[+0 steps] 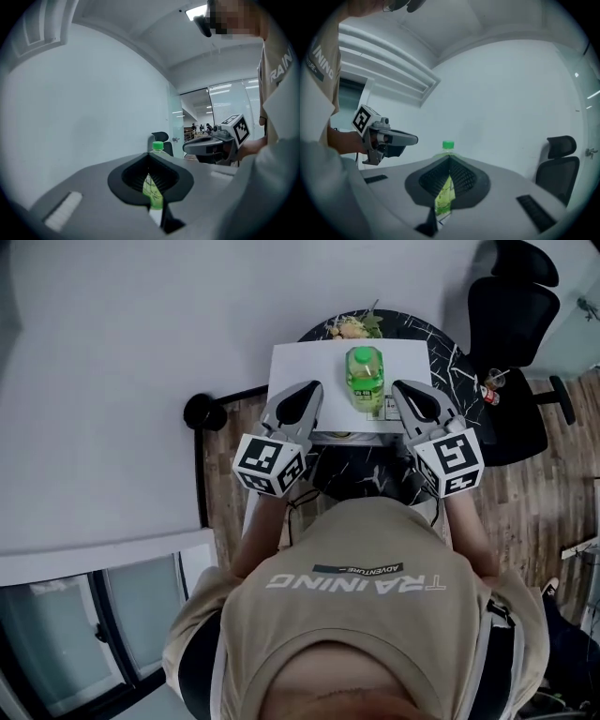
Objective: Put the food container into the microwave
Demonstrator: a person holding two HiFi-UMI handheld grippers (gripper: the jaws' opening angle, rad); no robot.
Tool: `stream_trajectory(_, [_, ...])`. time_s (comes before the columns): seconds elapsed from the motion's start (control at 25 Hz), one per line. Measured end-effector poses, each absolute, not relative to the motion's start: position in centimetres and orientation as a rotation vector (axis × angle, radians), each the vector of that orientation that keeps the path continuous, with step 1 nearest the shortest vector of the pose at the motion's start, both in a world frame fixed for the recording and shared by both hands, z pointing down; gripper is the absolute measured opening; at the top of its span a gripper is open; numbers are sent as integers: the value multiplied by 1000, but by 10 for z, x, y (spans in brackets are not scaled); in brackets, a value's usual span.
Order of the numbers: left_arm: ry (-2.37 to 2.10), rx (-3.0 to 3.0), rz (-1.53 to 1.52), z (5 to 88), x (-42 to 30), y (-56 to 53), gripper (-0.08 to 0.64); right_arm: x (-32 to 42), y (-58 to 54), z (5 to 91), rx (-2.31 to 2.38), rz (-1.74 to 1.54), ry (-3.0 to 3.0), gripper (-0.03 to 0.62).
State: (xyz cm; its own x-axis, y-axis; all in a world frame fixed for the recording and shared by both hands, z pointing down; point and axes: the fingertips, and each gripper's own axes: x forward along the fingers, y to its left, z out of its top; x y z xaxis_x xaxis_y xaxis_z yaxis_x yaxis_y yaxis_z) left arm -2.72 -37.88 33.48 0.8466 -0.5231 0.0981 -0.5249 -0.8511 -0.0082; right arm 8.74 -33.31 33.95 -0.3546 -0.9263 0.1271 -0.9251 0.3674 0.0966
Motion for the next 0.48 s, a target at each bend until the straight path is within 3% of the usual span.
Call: stream_trajectory(0.48, [-900, 3143, 296, 325, -24, -378, 9, 104, -346, 326, 1767, -36, -2439, 9])
